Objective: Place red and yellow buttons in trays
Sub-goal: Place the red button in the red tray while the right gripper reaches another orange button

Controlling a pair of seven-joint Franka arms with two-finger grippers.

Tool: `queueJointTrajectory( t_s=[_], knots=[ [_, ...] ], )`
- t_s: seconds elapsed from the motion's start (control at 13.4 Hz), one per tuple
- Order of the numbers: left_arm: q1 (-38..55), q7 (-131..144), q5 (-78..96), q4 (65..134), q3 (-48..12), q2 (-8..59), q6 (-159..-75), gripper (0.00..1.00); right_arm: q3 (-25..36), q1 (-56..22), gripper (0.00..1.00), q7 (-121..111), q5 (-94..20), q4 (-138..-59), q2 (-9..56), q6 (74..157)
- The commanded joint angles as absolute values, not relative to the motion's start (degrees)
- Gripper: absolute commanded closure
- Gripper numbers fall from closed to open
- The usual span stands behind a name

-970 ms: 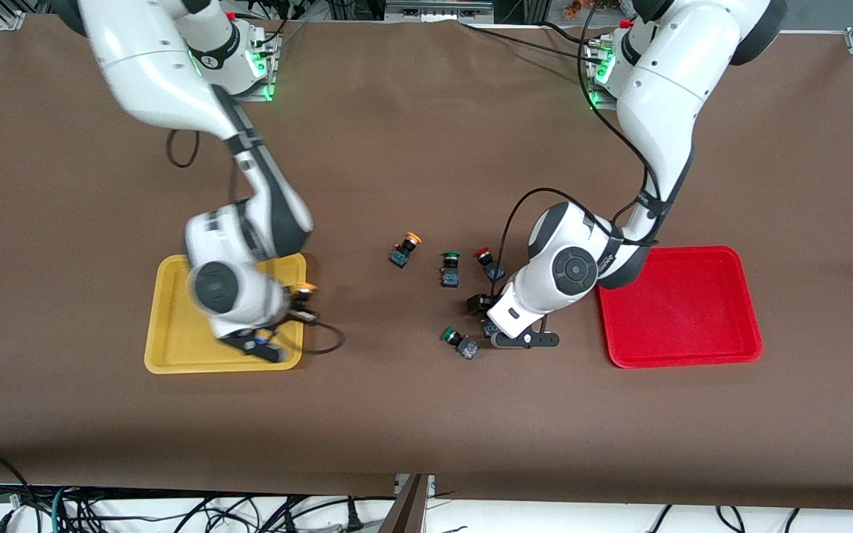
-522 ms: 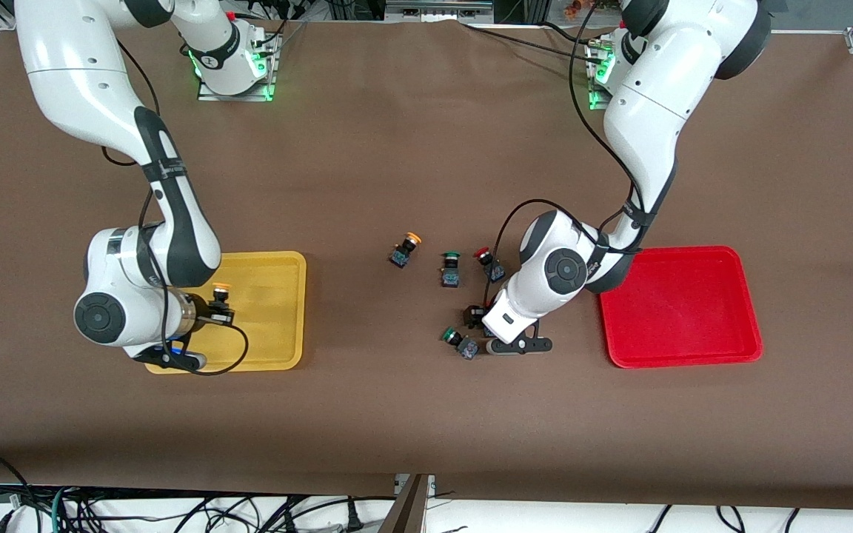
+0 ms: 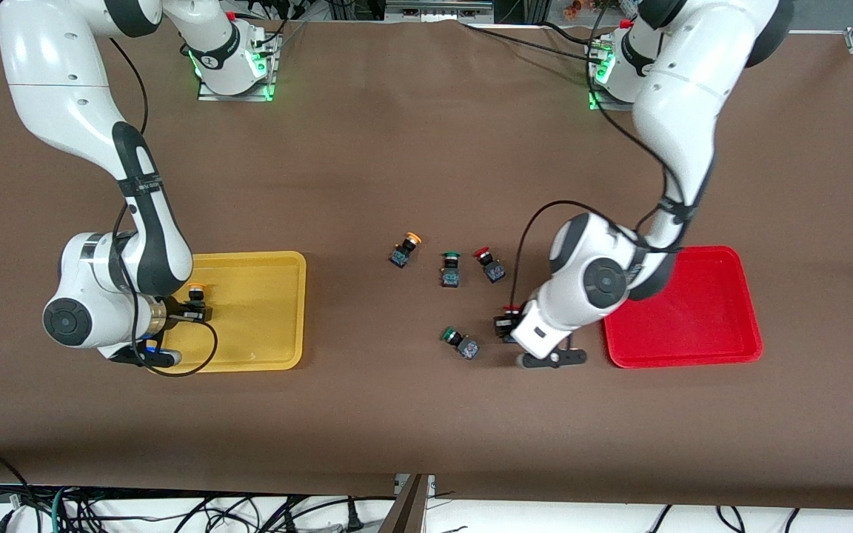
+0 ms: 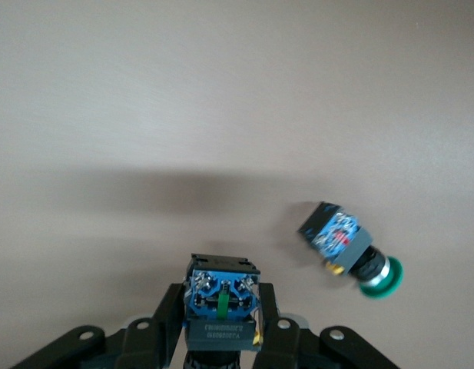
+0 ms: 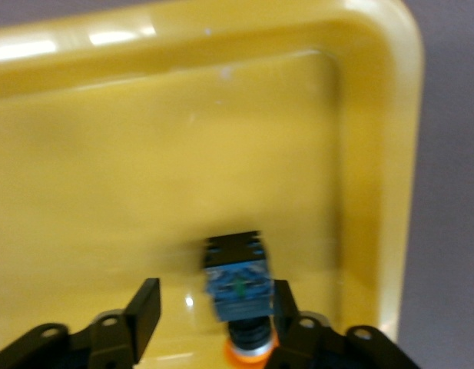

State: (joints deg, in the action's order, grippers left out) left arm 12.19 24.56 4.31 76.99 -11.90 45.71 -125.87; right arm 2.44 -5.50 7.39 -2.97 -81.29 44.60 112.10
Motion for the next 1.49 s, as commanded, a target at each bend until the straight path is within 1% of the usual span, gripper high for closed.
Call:
queueJointTrajectory(
  t_s=[0.0,0.15,0.22,0.37,0.45,0.52,0.67,0.75,0.82,0.9,1.04,1.12,1.19,1.27,1.34,1.42],
  knots=[
    [5.91,17.34,3.51,78.84,-12.3,38.77,-117.88,1.0,-0.78,-10.09,0.0,18.04,-3.6,-81.13,41.22,110.04],
    [0.38,15.92,3.43,79.1,-12.22,37.88,-112.62,1.0,-3.76,-14.48,0.0,33.41,-3.52,-81.04,41.22,110.47],
    [-2.08,12.69,3.43,79.62,-12.48,37.97,-111.2,1.0,-4.21,-17.46,0.0,40.62,-3.52,-81.04,41.57,111.35],
    [-5.08,6.36,1.69,82.07,-10.82,39.28,-111.79,1.0,-4.31,-23.52,0.0,51.54,-3.6,-81.03,42.88,116.6],
    [-7.1,2.5,0.71,83.39,-10.81,39.64,-114.23,1.0,-4.31,-25.99,0.0,56.99,-3.6,-81.04,43.5,119.5],
    [-8.08,0.63,0.79,86.28,-10.9,40.25,-118.0,1.0,-4.31,-27.67,0.0,62.0,-3.6,-81.04,44.29,121.01],
    [-7.83,1.14,0.88,92.69,-10.9,39.99,-126.0,1.0,-4.31,-31.27,0.0,68.35,-3.52,-81.04,45.0,123.21],
    [-7.74,1.23,0.88,95.16,-10.9,39.73,-128.12,0.99,-4.31,-33.03,0.0,70.29,-3.52,-81.04,45.35,124.01],
    [-8.0,1.06,0.88,96.06,-10.99,39.2,-128.41,0.6,-4.31,-34.87,0.0,71.44,-3.43,-81.04,45.7,124.36],
    [-8.0,0.27,0.88,96.06,-10.99,38.76,-128.32,0.01,-4.31,-36.11,0.0,71.63,-3.51,-81.04,45.88,124.45],
    [-8.09,0.53,1.14,95.54,-11.16,35.53,-126.75,0.0,-4.31,-38.75,0.0,71.72,-3.34,-81.3,46.58,124.54],
    [-7.65,1.22,1.32,95.19,-11.42,33.77,-124.39,0.0,-4.22,-39.54,0.0,71.98,-3.34,-81.39,47.19,124.54],
    [-7.39,3.06,1.58,95.19,-13.25,31.92,-122.28,0.0,-4.22,-39.64,0.06,73.37,-3.17,-81.47,47.46,124.54],
    [-7.21,8.3,1.76,95.45,-16.06,30.51,-119.47,0.0,-4.22,-39.55,0.32,73.3,-2.9,-81.47,47.72,124.54],
    [-6.95,14.53,1.67,95.36,-19.22,30.5,-117.18,0.0,-4.22,-39.55,0.53,73.21,-2.81,-81.47,47.99,124.89],
    [-6.16,20.94,1.58,96.06,-21.86,30.59,-116.72,0.0,-4.13,-39.55,0.55,73.04,-2.81,-81.56,48.16,125.59]
  ],
)
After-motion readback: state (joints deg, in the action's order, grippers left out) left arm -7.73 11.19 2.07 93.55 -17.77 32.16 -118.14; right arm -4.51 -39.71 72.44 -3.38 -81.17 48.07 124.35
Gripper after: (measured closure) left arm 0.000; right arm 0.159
